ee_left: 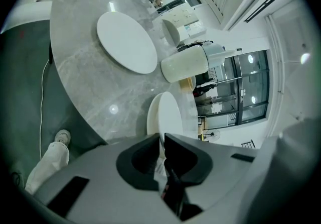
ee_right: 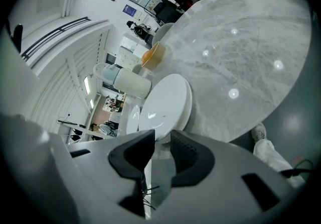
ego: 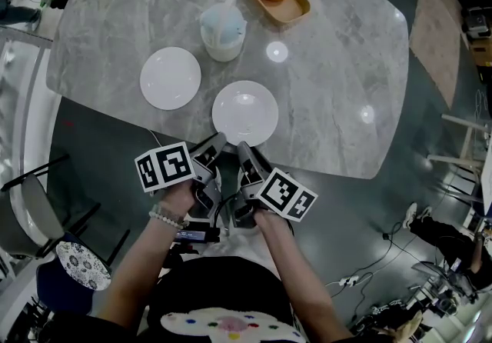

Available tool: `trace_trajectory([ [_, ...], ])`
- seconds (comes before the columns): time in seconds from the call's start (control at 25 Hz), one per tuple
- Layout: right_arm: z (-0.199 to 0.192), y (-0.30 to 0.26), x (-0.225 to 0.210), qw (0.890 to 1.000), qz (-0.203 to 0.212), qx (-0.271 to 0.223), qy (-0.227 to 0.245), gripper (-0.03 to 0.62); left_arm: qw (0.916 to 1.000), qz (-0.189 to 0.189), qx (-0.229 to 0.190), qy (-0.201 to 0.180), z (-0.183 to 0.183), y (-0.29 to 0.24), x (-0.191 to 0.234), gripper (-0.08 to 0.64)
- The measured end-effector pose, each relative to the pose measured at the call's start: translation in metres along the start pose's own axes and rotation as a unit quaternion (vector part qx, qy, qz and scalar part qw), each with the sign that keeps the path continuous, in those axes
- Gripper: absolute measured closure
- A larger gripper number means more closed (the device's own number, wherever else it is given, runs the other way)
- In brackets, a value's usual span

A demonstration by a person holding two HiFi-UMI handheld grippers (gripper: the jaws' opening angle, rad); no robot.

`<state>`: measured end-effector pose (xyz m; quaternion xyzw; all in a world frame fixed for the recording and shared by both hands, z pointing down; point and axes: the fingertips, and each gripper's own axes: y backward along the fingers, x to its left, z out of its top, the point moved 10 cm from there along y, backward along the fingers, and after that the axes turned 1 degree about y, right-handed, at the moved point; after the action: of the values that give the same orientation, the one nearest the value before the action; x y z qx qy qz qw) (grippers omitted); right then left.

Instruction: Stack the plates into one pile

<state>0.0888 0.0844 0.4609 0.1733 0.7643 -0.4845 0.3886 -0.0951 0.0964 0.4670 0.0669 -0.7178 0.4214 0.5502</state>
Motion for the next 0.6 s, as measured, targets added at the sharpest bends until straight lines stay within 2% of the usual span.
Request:
trace_trajectory([
  [0.32, -0.0033, 0.0025, 0.0005, 1.0, 0.009, 0.011, 0.007, 0.46, 0.9997, 0.015, 0.016, -0.013, 0.002, -0.0028, 0.0012, 0.523],
  [0.48, -0.0054, 0.0039, 0.0, 1.0, 0.012, 0.017, 0.015, 0.456, 0.9996, 0.004, 0.022, -0.016, 0.0025, -0.0036, 0.0007, 0.519],
  [0.6, -0.0059, 0.0054, -0.0002, 0.999, 0.012, 0.022, 0.027, 0.456, 0.9993, -0.007, 0.033, -0.019, 0.003, -0.0045, -0.0006, 0.47],
])
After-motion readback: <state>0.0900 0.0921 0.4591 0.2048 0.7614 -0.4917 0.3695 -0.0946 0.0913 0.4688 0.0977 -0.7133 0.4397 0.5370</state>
